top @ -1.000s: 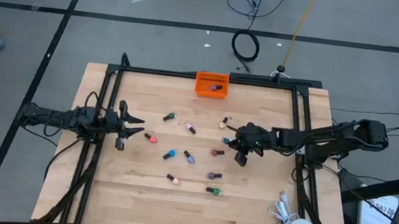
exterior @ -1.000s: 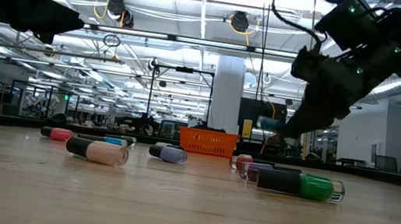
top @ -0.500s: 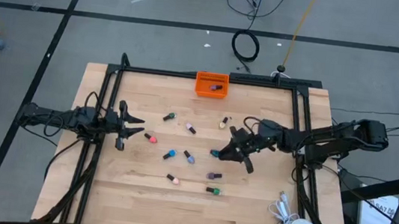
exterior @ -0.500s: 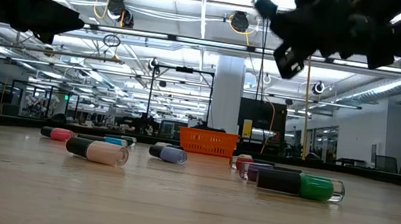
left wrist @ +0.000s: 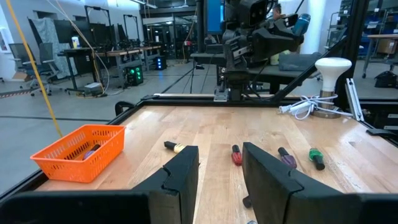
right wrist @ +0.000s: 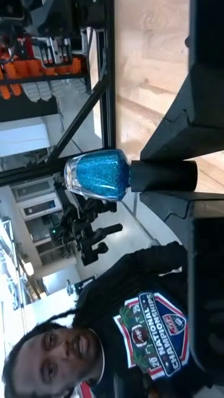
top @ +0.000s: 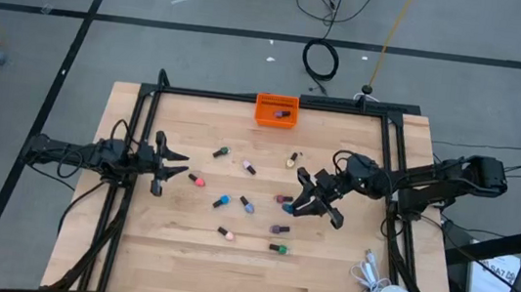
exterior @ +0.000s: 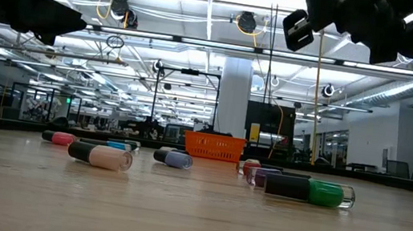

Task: Pick & Place Nail Polish
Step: Put the blue nail polish bottle into the basket

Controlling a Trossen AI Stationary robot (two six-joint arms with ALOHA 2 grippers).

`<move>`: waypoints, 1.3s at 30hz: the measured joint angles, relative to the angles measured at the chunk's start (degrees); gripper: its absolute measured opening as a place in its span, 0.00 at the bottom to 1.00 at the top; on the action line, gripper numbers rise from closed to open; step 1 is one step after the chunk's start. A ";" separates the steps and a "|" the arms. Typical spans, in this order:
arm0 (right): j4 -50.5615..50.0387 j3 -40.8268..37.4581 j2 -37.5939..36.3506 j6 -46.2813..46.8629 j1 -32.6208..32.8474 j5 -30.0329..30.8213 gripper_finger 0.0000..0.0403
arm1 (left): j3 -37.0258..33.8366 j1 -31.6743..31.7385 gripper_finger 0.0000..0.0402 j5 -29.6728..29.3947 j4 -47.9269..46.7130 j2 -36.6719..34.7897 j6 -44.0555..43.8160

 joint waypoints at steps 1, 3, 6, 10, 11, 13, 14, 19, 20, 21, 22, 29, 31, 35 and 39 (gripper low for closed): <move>0.02 0.00 0.00 0.00 0.00 0.01 0.13 | -0.02 0.01 0.31 0.00 0.00 -0.02 0.00; 0.00 0.00 0.00 -0.01 0.00 0.03 0.13 | -0.02 0.02 0.31 0.00 0.00 -0.02 0.00; 0.00 0.00 0.00 -0.03 0.00 0.06 0.13 | -0.02 0.01 0.31 0.01 0.00 -0.02 0.00; -0.56 0.00 0.00 -0.70 0.00 0.21 0.13 | -0.02 0.01 0.31 0.01 0.00 -0.02 0.00; -0.92 0.00 0.00 -1.04 0.00 0.41 0.13 | -0.02 0.02 0.31 0.00 0.00 -0.01 0.00; -2.35 0.00 0.00 -1.48 0.02 2.61 0.13 | -0.02 0.01 0.31 0.01 0.00 -0.02 0.00; -3.71 0.02 0.00 -1.84 0.02 4.22 0.13 | -0.02 0.02 0.31 0.00 0.00 0.00 0.00; -12.71 0.02 0.00 -4.53 0.00 13.35 0.13 | -0.02 0.00 0.31 0.00 -0.01 0.00 0.00; -14.41 0.02 0.00 -4.74 -0.01 15.60 0.13 | -0.01 0.02 0.31 0.01 0.00 0.00 0.00; -16.00 0.02 0.00 -4.85 -0.03 17.39 0.13 | -0.01 0.02 0.31 0.01 0.00 -0.01 0.00; -17.42 0.02 0.00 -5.13 -0.09 19.28 0.13 | -0.02 0.02 0.31 0.00 0.00 0.00 0.00; -24.70 0.00 0.02 -7.04 -0.11 30.58 0.13 | -0.01 0.02 0.31 0.00 0.00 0.00 0.00; -25.66 0.02 0.42 -7.19 -0.19 32.67 0.13 | -0.02 0.02 0.31 0.00 0.00 -0.02 0.00; -26.54 0.01 1.26 -7.19 -1.12 35.00 0.13 | -0.02 0.02 0.31 0.02 0.00 0.00 0.00; -27.02 0.02 2.76 -7.15 -2.30 37.78 0.13 | -0.02 0.02 0.31 0.01 0.00 -0.01 0.00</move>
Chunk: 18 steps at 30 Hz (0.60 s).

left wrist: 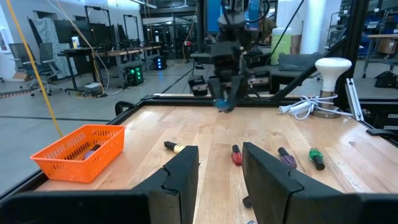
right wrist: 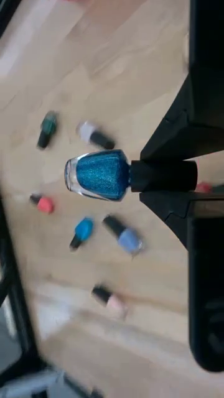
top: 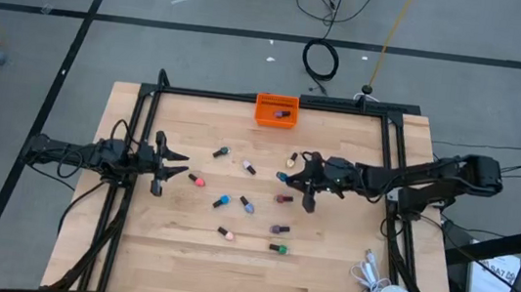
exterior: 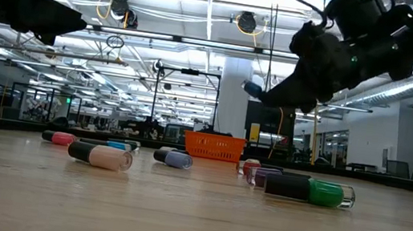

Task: Pick & Place Nail Polish
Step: Put the blue nail polish bottle into the basket

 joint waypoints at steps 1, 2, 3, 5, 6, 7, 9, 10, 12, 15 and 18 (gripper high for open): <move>0.28 0.00 0.47 0.00 -0.41 0.15 0.13 | 0.00 0.00 0.31 0.01 0.00 0.00 0.00; 0.67 0.03 1.04 0.03 -0.88 0.16 0.13 | 0.00 -0.01 0.31 0.00 0.00 0.00 0.00; 0.69 0.04 1.65 0.03 -1.40 0.17 0.13 | 0.00 -0.02 0.31 0.01 0.00 0.01 0.00; 0.29 0.00 2.69 0.04 -2.47 0.21 0.13 | 0.00 -0.02 0.31 -0.01 0.00 0.01 0.00; 0.57 0.00 3.20 0.04 -3.06 0.21 0.13 | 0.00 -0.01 0.31 0.01 0.00 0.01 0.00; 1.43 0.00 3.89 0.04 -3.65 0.21 0.13 | 0.01 -0.02 0.31 -0.01 0.00 0.00 0.00; 2.64 0.02 5.19 0.04 -4.96 0.15 0.13 | 0.00 0.00 0.31 0.01 0.00 0.01 0.00; 2.94 -0.01 5.69 0.04 -5.67 0.03 0.13 | 0.02 0.00 0.31 0.00 -0.01 0.00 0.00; 5.29 0.00 6.96 0.04 -7.31 -0.08 0.13 | 0.00 0.00 0.31 0.01 0.00 0.00 0.00; 7.46 0.00 8.14 0.02 -10.17 -0.24 0.13 | 0.00 -0.01 0.31 0.01 0.00 -0.01 0.00; 9.53 0.09 8.73 0.00 -13.27 -0.44 0.13 | 0.00 -0.01 0.31 0.00 0.00 -0.01 0.00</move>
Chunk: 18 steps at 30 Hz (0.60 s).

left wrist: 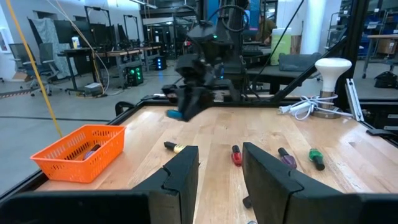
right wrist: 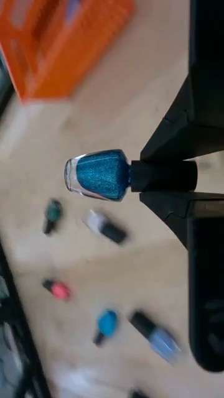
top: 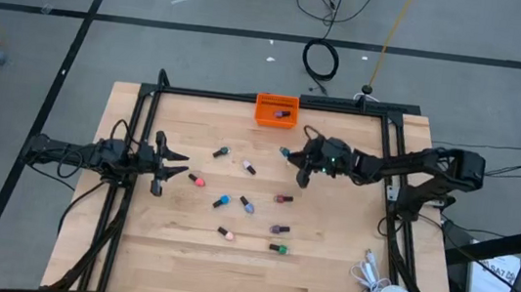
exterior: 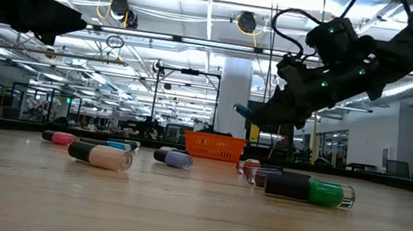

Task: Pick & Place Nail Polish
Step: Put the blue nail polish bottle into the basket

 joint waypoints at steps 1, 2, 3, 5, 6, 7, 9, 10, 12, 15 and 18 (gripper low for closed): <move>0.16 0.31 0.13 -0.14 -1.10 -0.42 0.13 | 0.00 0.01 0.31 0.01 -0.01 0.01 0.00; 0.11 0.66 0.14 -0.28 -2.35 -1.67 0.13 | 0.00 0.01 0.31 0.01 -0.02 0.00 0.00; 0.00 1.13 0.14 -0.35 -3.46 -2.98 0.14 | 0.00 -0.01 0.31 0.01 0.00 0.00 0.00; 0.00 2.49 0.14 -0.46 -5.43 -4.83 0.14 | 0.00 0.01 0.31 0.01 -0.02 0.02 0.00; -0.15 3.34 0.14 -0.85 -6.28 -5.62 0.14 | 0.00 0.01 0.31 0.01 0.00 0.00 0.00; -0.67 4.29 0.14 -1.47 -7.00 -6.04 0.14 | 0.00 0.00 0.31 0.00 0.02 0.00 -0.02; -2.81 6.59 0.14 -3.09 -8.39 -6.41 0.13 | 0.00 0.01 0.31 0.01 0.00 0.01 0.00; -3.96 7.85 0.14 -4.04 -9.07 -6.98 0.13 | 0.01 0.01 0.31 0.01 0.00 0.01 0.00; -6.86 10.81 0.14 -5.53 -10.53 -7.54 0.13 | 0.00 0.00 0.31 0.01 -0.01 0.00 0.00; -12.33 15.31 0.14 -8.48 -12.42 -7.38 0.13 | 0.01 0.01 0.31 0.01 0.00 0.00 0.00; -16.19 19.18 0.14 -10.39 -14.43 -7.37 0.13 | 0.00 0.01 0.31 0.01 0.00 0.00 0.00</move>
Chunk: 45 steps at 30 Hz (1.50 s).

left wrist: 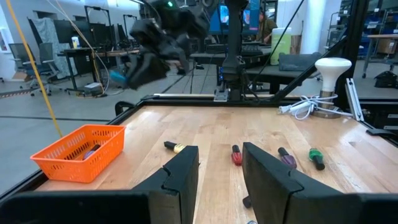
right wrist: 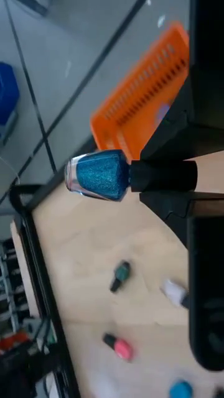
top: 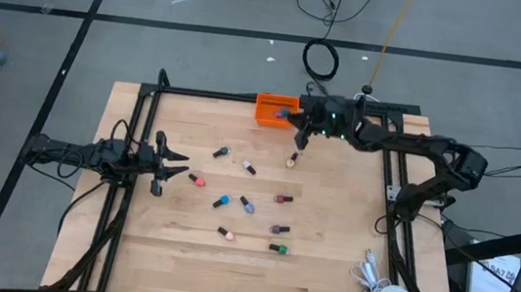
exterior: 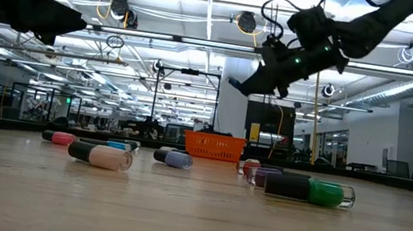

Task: Pick & Place Nail Polish
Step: Put the blue nail polish bottle into the basket

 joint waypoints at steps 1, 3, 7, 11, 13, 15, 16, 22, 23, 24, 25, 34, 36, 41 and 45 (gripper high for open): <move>-0.97 1.11 -0.02 -0.03 -0.69 -0.02 0.13 | 0.00 -0.02 0.31 0.00 0.00 0.00 0.00; -2.87 3.02 0.00 -0.03 -1.87 0.00 0.13 | 0.00 -0.02 0.31 0.00 0.00 0.00 0.00; -4.64 5.78 2.02 -0.06 -3.55 -0.10 0.13 | 0.01 -0.01 0.31 0.00 0.00 0.00 0.00; -8.38 10.82 6.77 -0.69 -3.96 -0.24 0.13 | 0.00 0.00 0.31 0.00 0.00 0.00 0.00; -13.54 14.74 10.04 -1.26 -4.22 -1.35 0.13 | 0.00 0.00 0.31 0.00 0.00 0.01 0.00; -17.91 19.33 13.84 -2.42 -4.25 -1.64 0.13 | 0.00 -0.02 0.31 0.00 0.00 0.00 0.00; -19.78 21.42 15.66 -3.14 -4.25 -1.59 0.13 | 0.01 0.00 0.31 0.00 0.00 0.00 0.00; -24.01 26.90 23.89 -4.08 -5.63 -1.47 0.13 | 0.01 -0.01 0.31 0.00 0.00 0.01 0.00; -23.96 26.91 24.52 -3.76 -6.01 -1.46 0.13 | 0.01 -0.01 0.31 0.00 0.00 0.00 0.00; -24.20 26.91 25.09 -3.46 -6.30 -1.46 0.13 | 0.01 -0.02 0.31 -0.02 0.00 0.01 0.00; -24.12 26.92 25.64 -3.19 -6.57 -1.47 0.13 | 0.00 -0.01 0.31 0.00 0.00 0.01 0.00; -26.77 26.98 26.45 -3.05 -7.26 -1.44 0.14 | 0.02 -0.01 0.31 0.00 0.00 0.00 0.00; -26.83 26.98 26.46 -3.05 -7.24 -1.44 0.14 | 0.00 -0.02 0.31 0.00 0.00 0.00 0.00; -27.05 26.98 26.45 -3.07 -7.02 -1.43 0.14 | 0.00 0.00 0.31 -0.01 0.00 0.01 0.00; -26.55 26.98 26.45 -3.10 -6.65 -1.47 0.18 | 0.00 0.00 0.31 0.00 0.00 0.00 0.00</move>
